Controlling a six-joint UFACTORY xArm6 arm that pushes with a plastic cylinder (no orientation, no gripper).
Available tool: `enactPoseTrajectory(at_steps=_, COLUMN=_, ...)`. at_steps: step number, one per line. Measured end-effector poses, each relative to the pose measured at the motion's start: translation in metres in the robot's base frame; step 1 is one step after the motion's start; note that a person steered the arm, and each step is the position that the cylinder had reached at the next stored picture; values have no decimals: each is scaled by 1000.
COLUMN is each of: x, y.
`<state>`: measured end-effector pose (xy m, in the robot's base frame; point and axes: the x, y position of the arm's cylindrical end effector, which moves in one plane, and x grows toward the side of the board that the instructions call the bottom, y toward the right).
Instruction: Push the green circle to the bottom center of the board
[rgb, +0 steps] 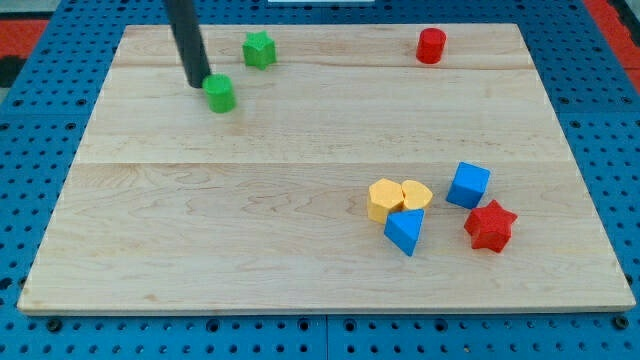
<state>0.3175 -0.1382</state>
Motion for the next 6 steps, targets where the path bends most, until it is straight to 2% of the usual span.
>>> enactPoseTrajectory(at_steps=3, x=100, y=139)
enactPoseTrajectory(at_steps=4, x=102, y=94)
enactPoseTrajectory(at_steps=6, x=133, y=154)
